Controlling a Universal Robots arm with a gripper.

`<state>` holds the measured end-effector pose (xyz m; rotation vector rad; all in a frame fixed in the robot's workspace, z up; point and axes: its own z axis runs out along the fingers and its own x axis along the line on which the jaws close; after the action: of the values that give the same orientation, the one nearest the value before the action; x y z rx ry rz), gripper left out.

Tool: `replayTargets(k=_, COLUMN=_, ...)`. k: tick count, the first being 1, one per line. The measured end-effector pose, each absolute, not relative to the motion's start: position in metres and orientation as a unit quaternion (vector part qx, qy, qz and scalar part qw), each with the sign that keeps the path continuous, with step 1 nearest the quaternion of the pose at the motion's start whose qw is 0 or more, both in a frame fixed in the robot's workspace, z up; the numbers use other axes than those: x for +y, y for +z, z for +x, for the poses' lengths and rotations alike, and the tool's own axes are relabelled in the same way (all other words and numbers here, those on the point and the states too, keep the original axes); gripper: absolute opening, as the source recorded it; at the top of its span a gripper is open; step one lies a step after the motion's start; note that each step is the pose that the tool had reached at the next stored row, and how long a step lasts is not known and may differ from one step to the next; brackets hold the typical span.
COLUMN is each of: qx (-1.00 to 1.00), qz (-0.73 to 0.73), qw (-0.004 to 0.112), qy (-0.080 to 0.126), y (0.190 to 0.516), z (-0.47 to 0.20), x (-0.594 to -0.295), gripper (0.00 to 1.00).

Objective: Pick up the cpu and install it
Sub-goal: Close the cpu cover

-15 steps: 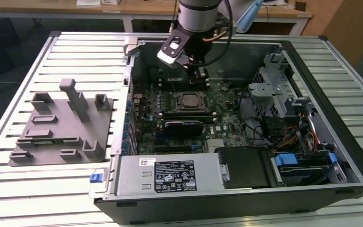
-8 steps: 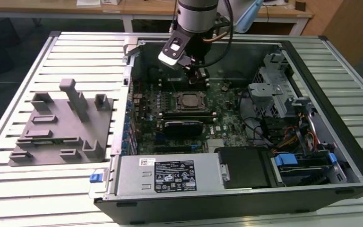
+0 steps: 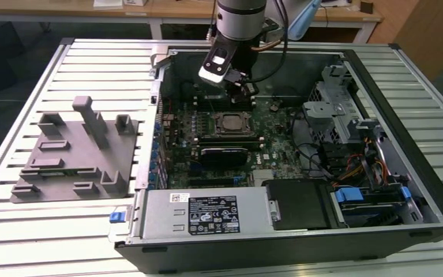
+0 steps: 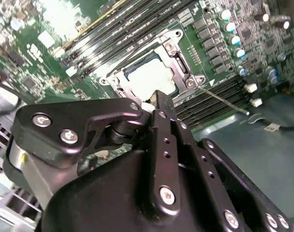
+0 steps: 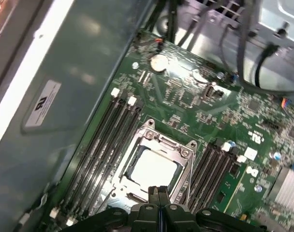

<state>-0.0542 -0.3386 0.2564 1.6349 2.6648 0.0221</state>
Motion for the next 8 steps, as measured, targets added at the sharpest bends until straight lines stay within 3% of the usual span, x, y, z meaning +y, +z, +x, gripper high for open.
replayTargets(k=8, qx=0.888, qz=0.46, qw=0.007, qy=0.008, y=0.2555, z=-0.0542, x=-0.3386, gripper=0.11)
